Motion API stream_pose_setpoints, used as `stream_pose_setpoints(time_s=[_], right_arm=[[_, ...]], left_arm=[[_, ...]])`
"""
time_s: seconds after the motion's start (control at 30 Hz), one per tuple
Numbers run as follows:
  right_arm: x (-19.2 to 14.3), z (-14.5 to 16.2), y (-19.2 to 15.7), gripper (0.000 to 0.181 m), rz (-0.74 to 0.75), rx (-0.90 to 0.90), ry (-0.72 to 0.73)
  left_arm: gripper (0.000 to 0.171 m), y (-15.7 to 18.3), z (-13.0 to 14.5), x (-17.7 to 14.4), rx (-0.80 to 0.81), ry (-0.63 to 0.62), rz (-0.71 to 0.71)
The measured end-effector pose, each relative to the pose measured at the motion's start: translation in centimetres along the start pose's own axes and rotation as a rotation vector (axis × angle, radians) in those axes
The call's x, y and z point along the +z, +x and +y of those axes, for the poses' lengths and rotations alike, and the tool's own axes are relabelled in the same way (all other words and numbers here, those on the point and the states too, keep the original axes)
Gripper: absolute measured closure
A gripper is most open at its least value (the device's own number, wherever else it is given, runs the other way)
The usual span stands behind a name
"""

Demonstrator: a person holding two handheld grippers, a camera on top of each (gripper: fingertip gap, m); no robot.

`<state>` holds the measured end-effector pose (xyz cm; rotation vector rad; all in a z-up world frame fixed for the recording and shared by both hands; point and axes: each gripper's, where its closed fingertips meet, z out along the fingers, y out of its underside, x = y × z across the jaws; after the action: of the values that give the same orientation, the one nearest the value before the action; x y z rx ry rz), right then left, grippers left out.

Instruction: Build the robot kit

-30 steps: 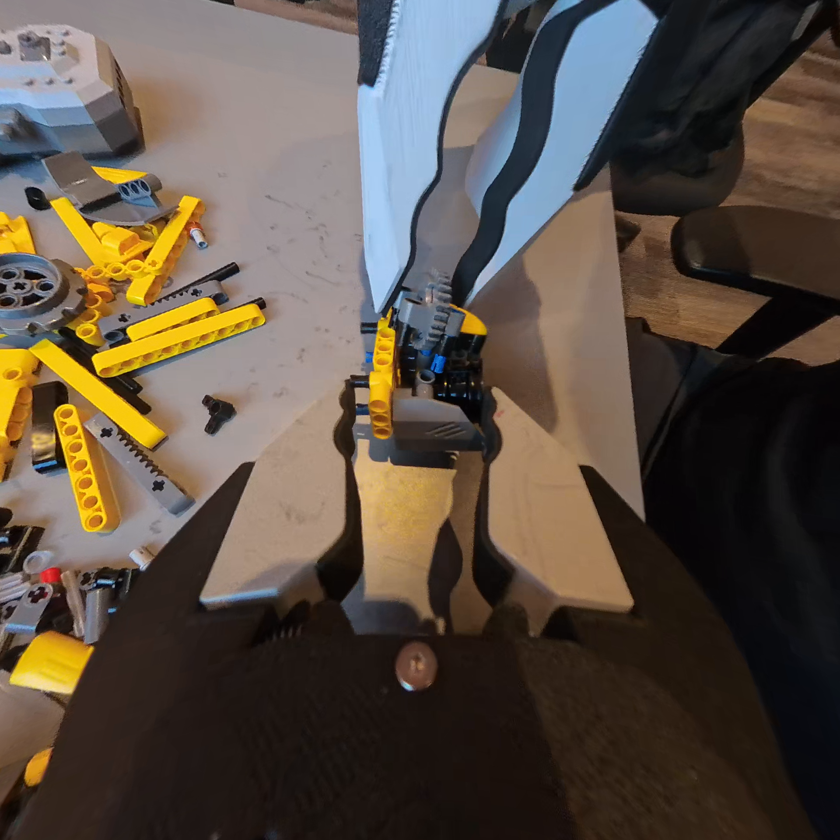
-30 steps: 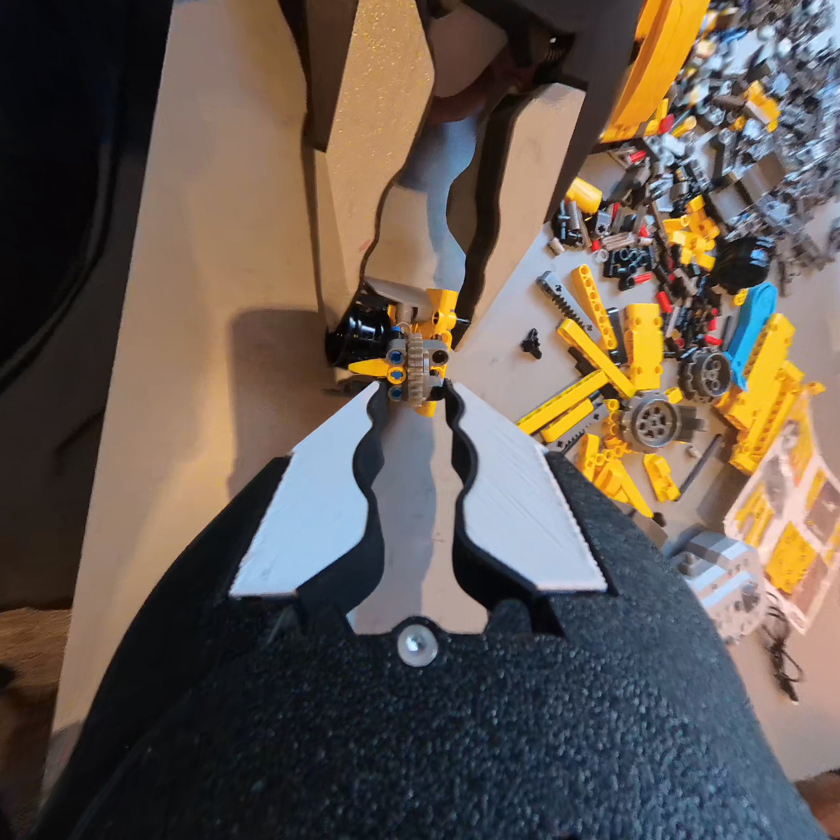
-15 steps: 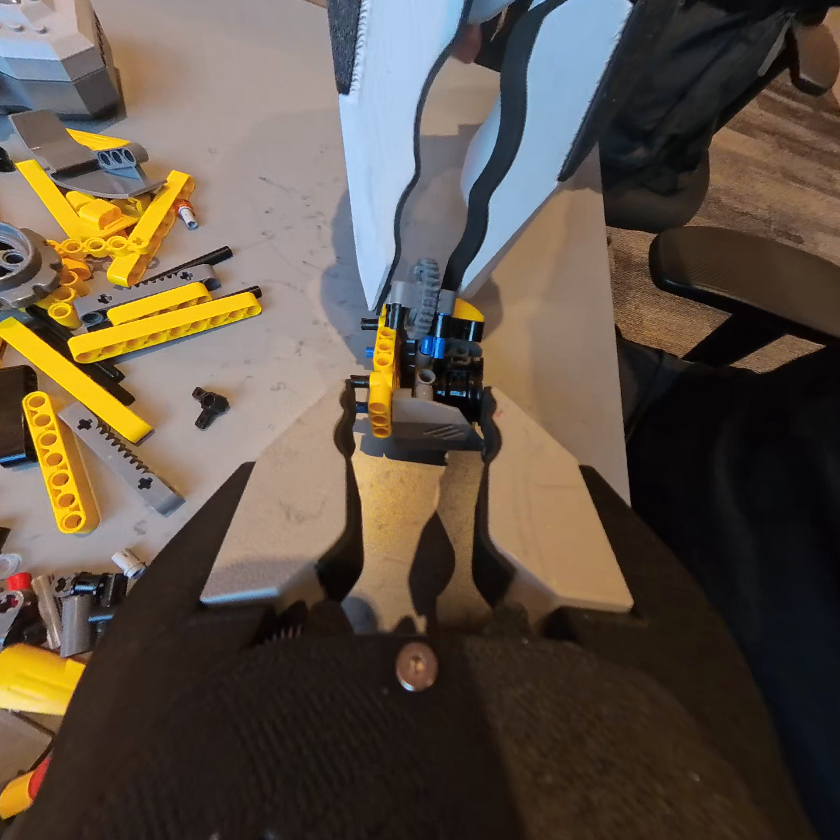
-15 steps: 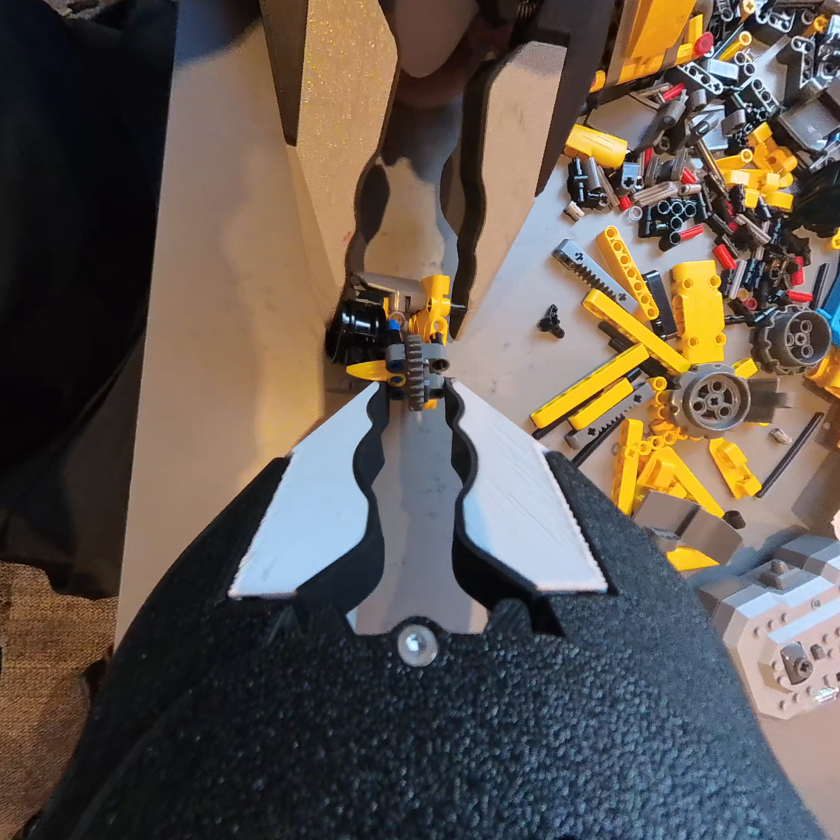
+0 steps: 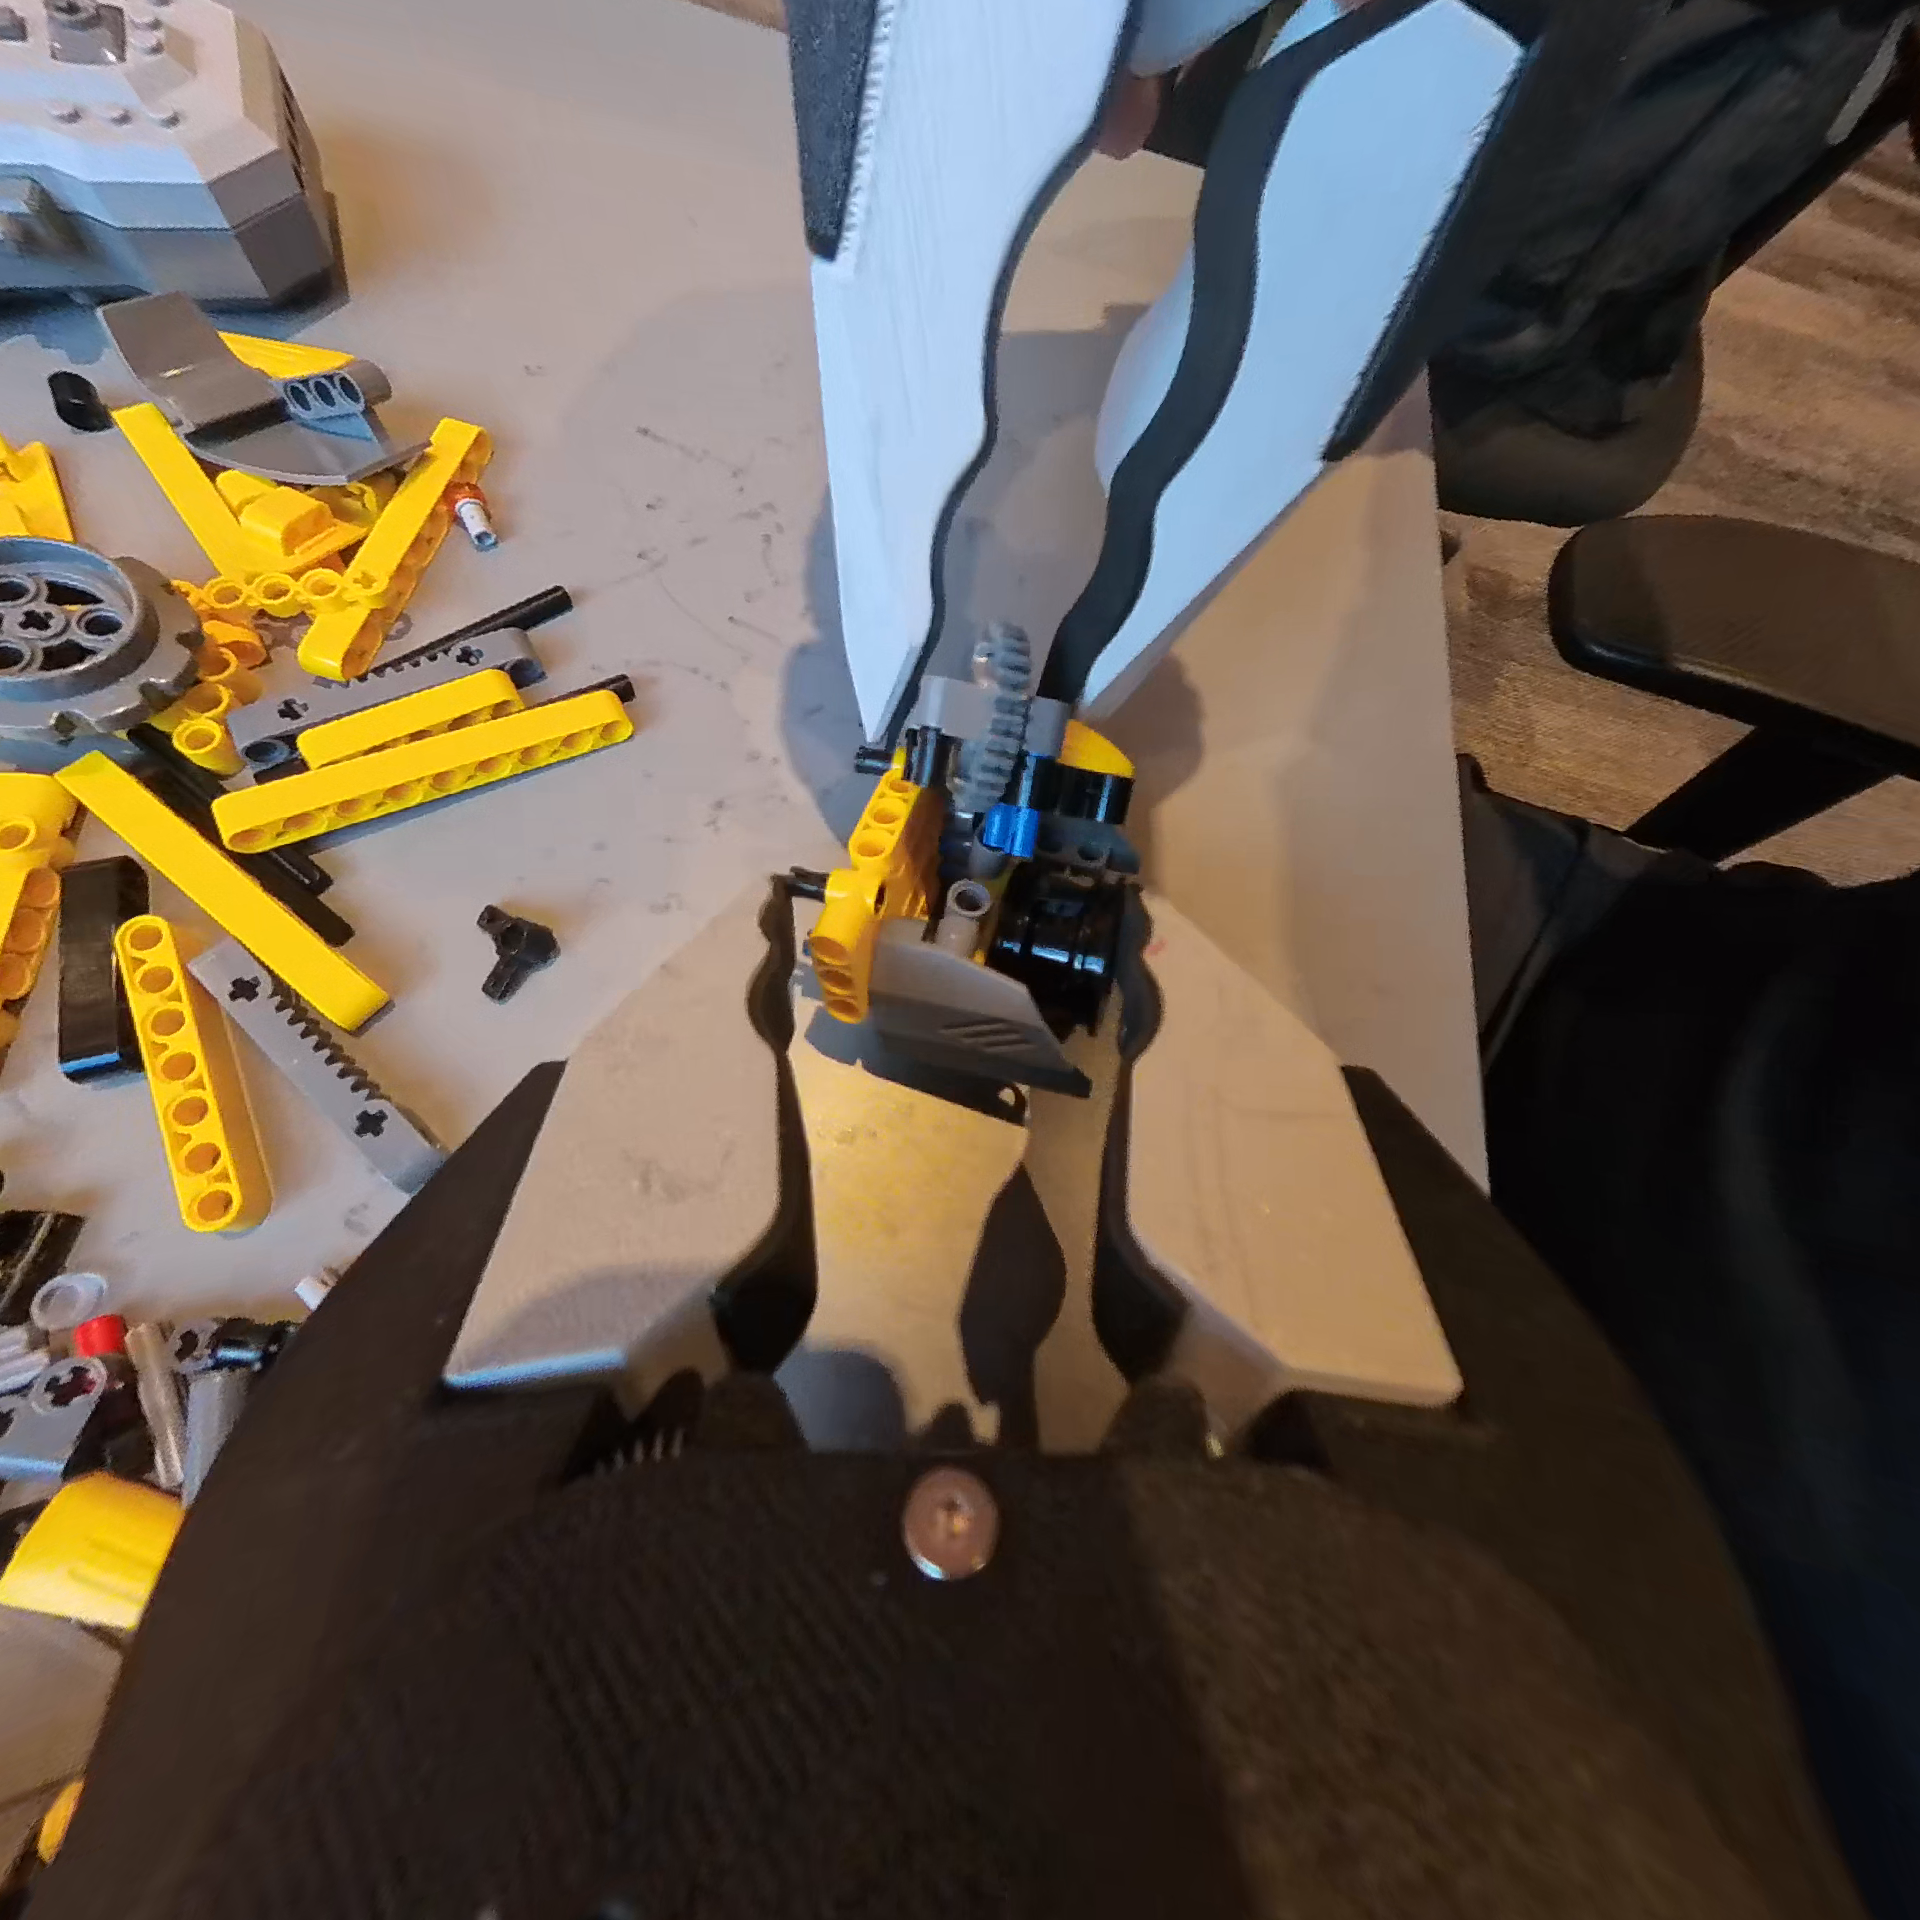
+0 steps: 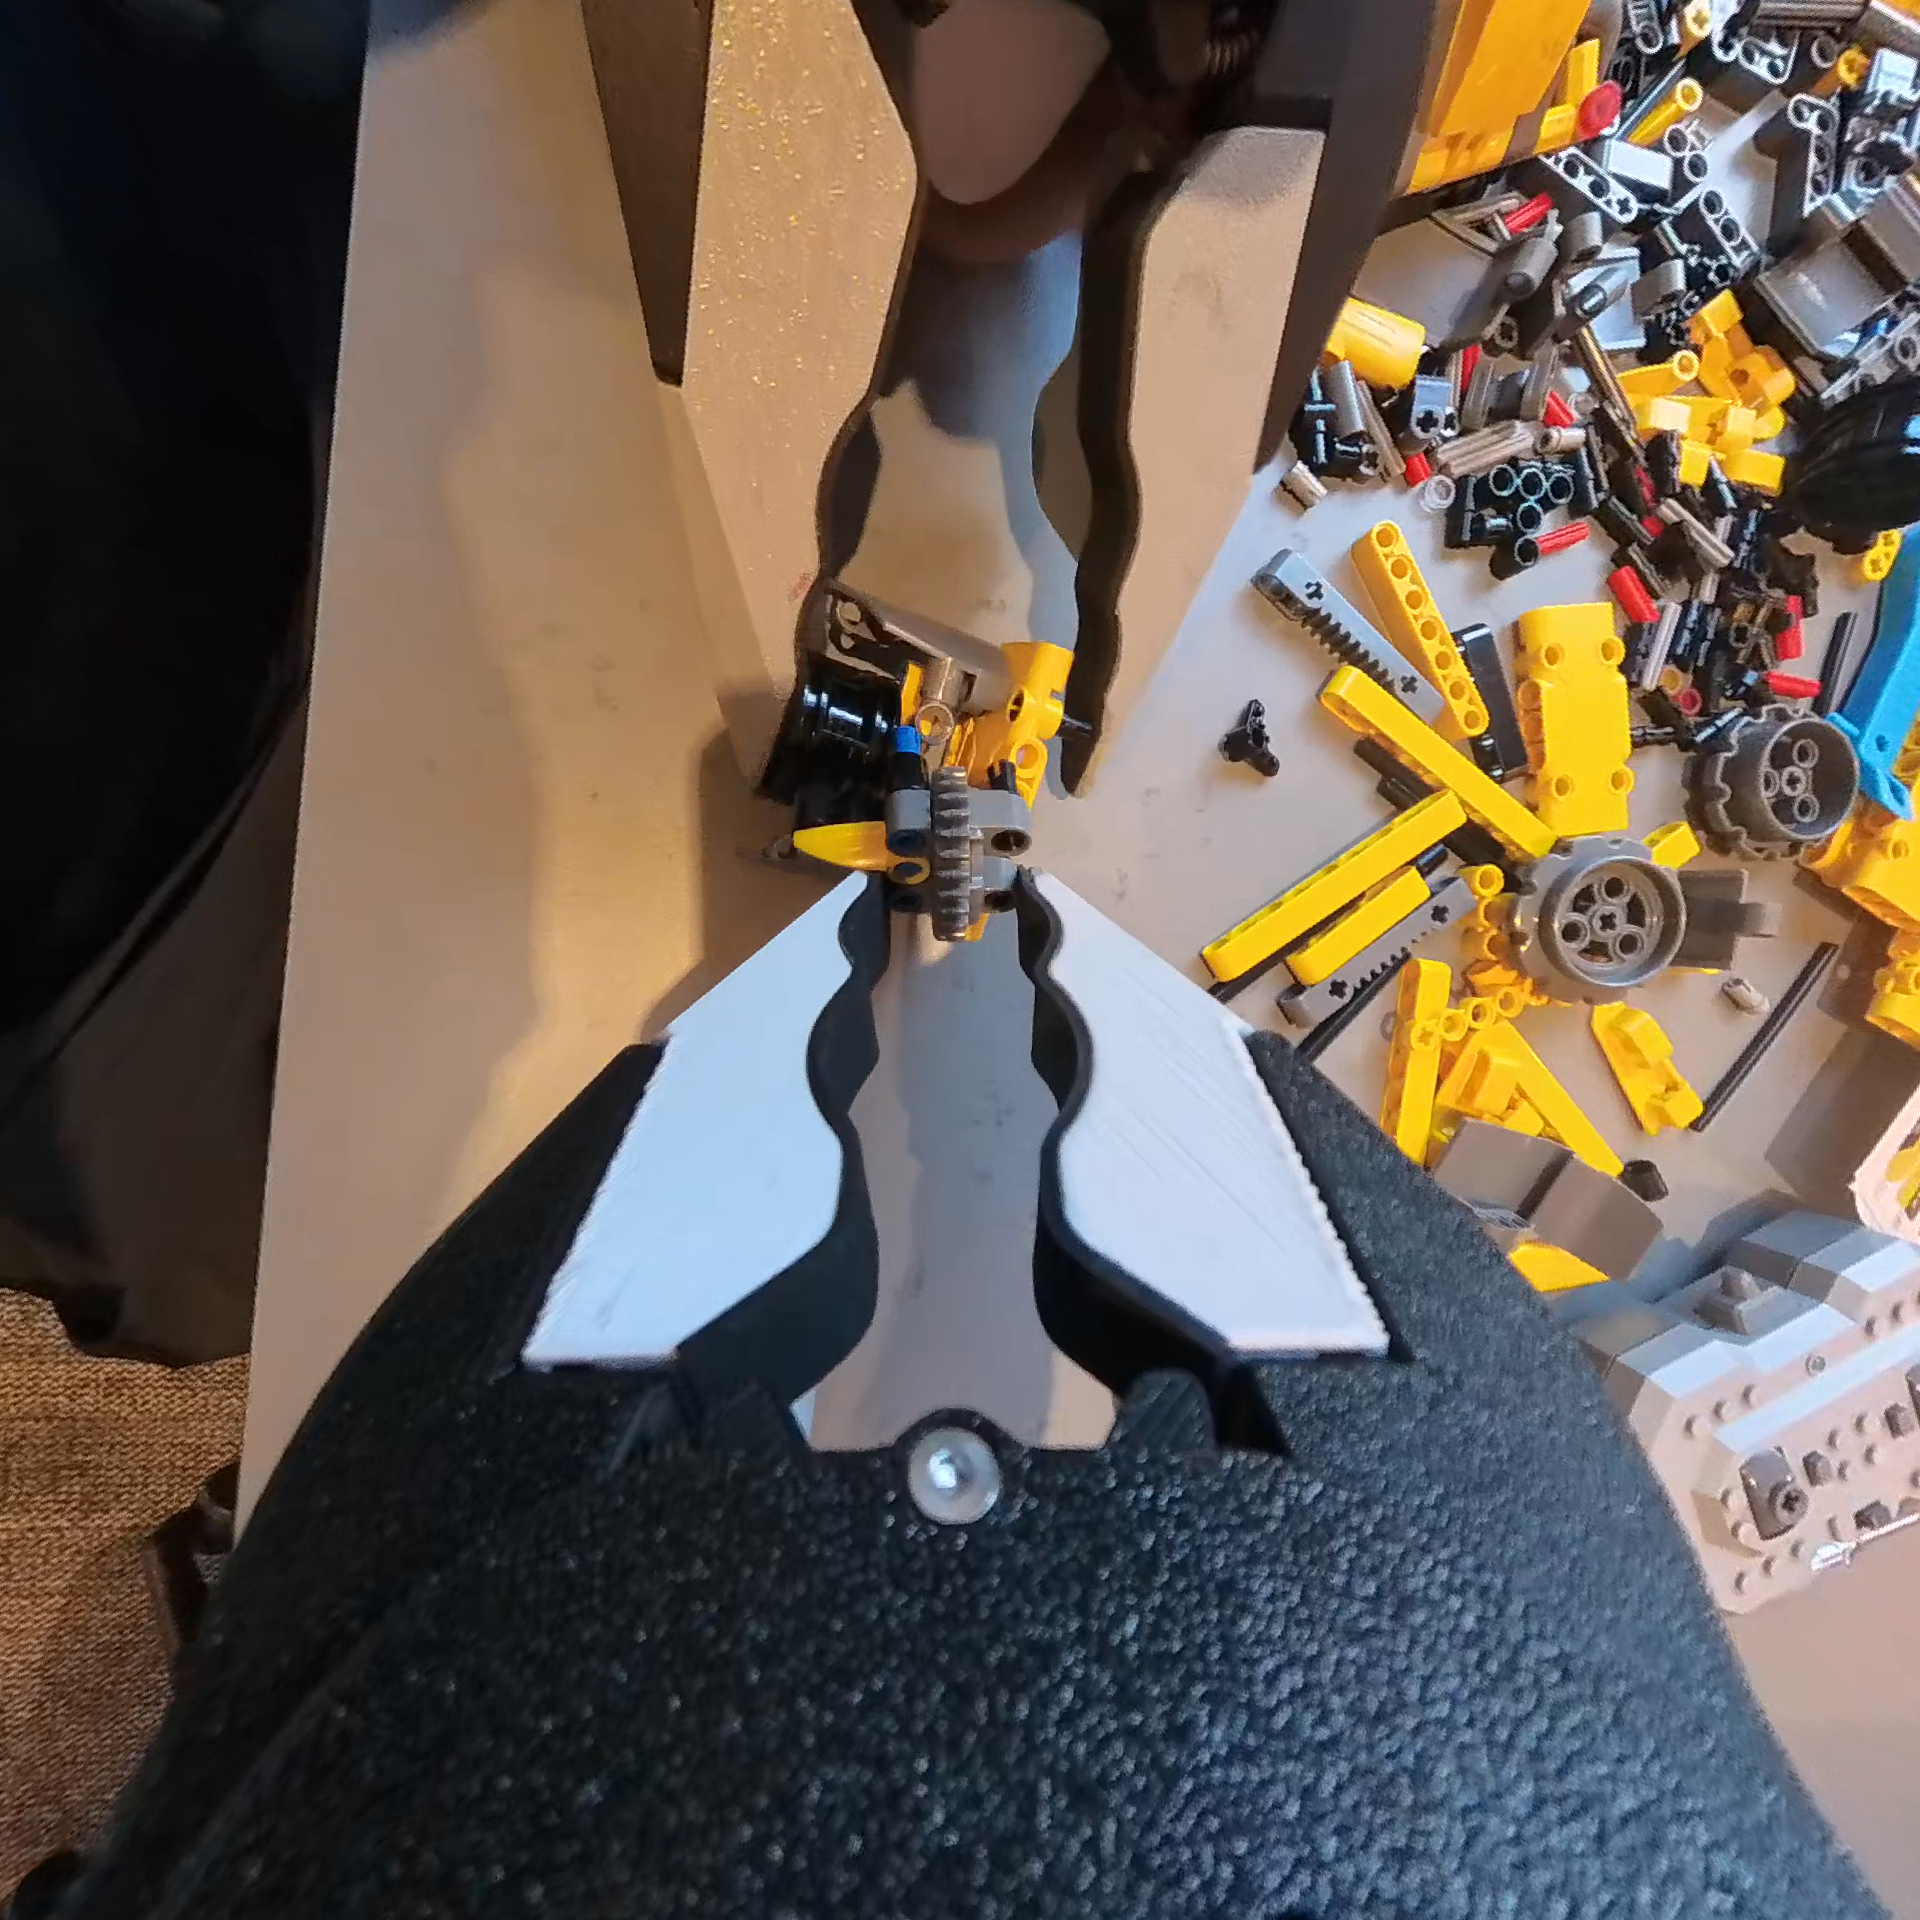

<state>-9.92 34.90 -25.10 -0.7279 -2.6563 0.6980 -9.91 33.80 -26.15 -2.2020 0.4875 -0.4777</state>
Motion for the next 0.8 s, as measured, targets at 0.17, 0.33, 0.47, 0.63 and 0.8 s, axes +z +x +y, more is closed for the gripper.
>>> stream_pose_setpoints(time_s=[0.17,0.33,0.47,0.63,0.8], right_arm=[[-0.2,0.1,0.1,0.157,-0.006,0.006,-0.001],[-0.2,0.2,0.1,0.158,-0.016,0.010,-0.006],[-0.2,0.2,0.0,0.157,-0.025,0.019,-0.016],[-0.3,0.3,0.0,0.157,-0.017,0.011,-0.035],[-0.5,0.7,0.1,0.157,0.003,0.022,-0.062]], left_arm=[[0.099,-0.7,-0.9,-0.3,-0.015,0.056,-0.019],[0.102,-0.2,-1.0,-0.3,0.057,0.051,0.017],[0.105,0.2,-0.6,0.2,0.135,0.012,0.022],[0.111,0.1,-0.7,0.3,0.148,0.005,0.059],[0.112,-0.1,-0.8,0.5,0.118,0.010,0.029]])
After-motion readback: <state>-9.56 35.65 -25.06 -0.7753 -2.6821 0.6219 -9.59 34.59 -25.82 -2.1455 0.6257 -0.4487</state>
